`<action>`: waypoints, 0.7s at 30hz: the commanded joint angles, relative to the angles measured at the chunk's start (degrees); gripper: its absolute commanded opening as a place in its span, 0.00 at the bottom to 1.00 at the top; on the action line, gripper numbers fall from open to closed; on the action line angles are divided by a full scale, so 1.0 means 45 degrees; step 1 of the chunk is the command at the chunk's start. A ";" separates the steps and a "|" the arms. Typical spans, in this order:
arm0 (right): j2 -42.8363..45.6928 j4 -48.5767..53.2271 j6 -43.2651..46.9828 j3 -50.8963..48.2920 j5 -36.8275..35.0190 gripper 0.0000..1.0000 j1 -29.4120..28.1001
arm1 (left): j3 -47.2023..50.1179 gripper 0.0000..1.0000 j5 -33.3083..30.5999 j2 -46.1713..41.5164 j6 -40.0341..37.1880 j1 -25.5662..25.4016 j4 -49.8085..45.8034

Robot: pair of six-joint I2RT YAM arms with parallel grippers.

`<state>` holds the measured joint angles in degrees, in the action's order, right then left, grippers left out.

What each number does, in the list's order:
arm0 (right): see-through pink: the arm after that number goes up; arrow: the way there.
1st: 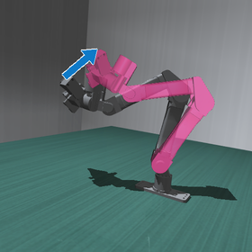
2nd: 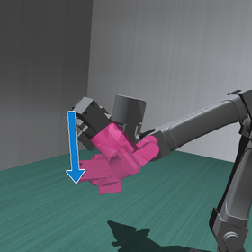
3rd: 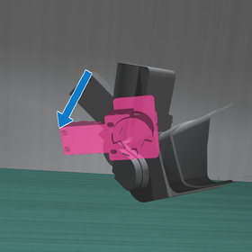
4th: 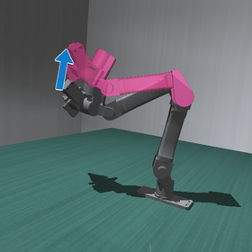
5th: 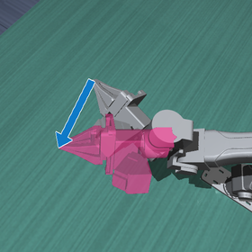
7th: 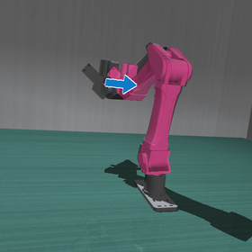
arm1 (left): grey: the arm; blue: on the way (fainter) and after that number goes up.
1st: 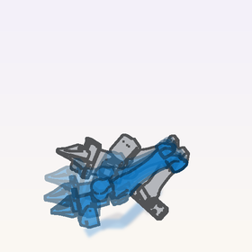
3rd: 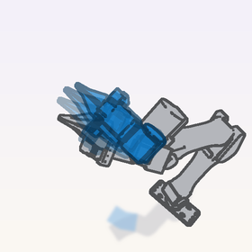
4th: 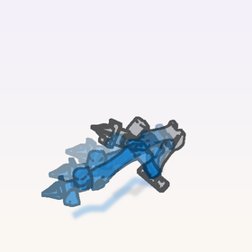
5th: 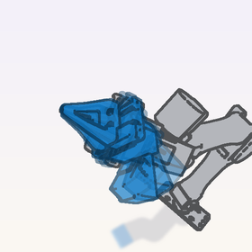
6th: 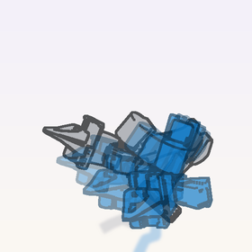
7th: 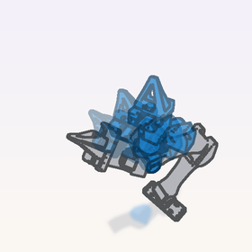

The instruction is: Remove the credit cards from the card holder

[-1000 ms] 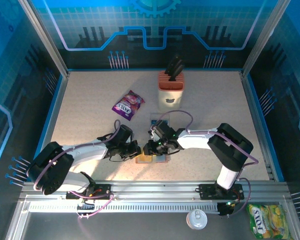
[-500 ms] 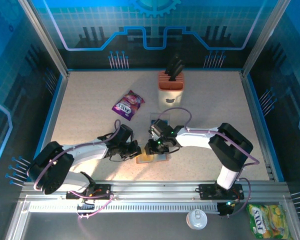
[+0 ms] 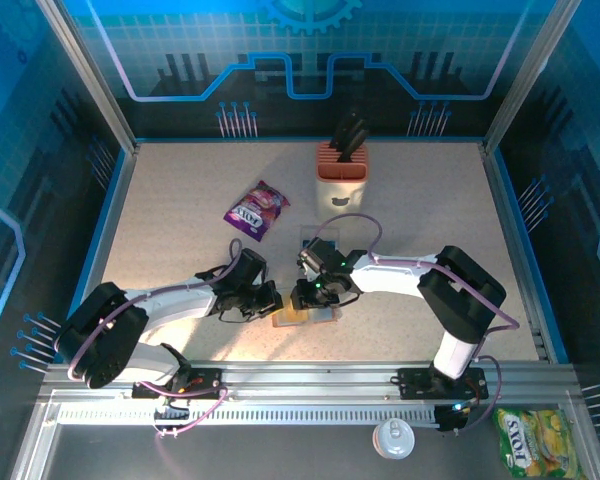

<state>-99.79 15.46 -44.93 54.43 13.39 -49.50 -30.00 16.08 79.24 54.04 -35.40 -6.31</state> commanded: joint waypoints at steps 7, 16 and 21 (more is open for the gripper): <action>0.0830 0.0732 0.0142 -0.0110 -0.0826 0.31 -0.0132 | -0.0645 0.07 -0.1108 0.0282 -0.0956 0.0080 -0.1699; 0.1295 0.0633 -0.0100 -0.0410 -0.0907 0.31 -0.0105 | -0.1166 0.07 -0.1441 0.0224 -0.1716 0.0224 -0.2244; 0.1433 0.0204 -0.0391 -0.0716 -0.0715 0.32 -0.0094 | -0.1050 0.08 -0.0807 -0.0189 -0.1412 0.0213 -0.1733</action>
<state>-94.85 16.88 -45.41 52.29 10.46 -49.50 -34.04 11.00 79.81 48.01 -34.87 -13.67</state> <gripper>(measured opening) 0.317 0.080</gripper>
